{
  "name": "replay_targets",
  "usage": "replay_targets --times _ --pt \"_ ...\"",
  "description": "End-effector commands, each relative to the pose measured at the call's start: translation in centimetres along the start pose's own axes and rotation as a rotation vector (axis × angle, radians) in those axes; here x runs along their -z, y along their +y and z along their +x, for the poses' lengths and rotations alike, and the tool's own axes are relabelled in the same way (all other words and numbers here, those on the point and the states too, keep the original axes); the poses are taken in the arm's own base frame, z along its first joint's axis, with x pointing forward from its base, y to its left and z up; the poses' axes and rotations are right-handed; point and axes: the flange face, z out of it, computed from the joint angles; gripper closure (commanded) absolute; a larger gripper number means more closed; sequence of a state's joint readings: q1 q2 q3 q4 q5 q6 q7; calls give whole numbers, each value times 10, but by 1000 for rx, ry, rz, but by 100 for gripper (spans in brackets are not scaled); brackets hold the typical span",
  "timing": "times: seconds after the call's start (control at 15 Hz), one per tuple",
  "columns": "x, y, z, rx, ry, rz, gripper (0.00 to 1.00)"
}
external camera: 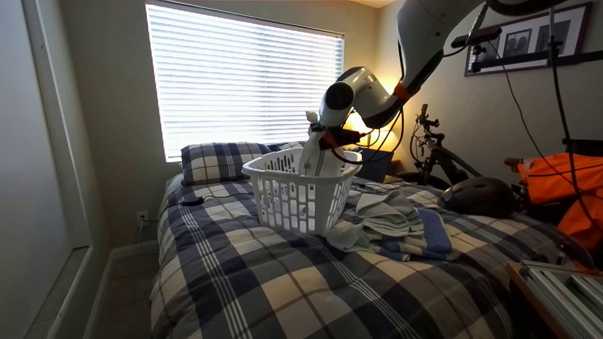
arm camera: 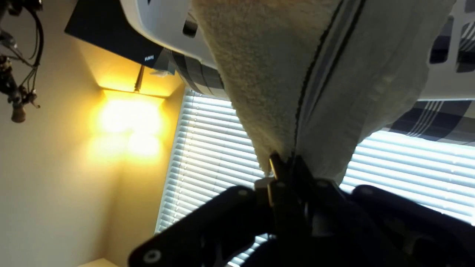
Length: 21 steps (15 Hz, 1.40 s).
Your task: Put the left towel in the laundry basket
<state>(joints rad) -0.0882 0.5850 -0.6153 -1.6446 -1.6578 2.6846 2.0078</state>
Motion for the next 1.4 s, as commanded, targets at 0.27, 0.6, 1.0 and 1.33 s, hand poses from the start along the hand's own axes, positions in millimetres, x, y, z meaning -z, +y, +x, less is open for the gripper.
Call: replay_targets --times 0.27,0.6,1.0,1.33 --pt "-21 -2 -31 -96 -97 136 60" --pt "6 31 1 14 -166 313 27" --pt "56 106 18 96 -256 624 0" --pt "87 148 -2 221 -455 814 0"
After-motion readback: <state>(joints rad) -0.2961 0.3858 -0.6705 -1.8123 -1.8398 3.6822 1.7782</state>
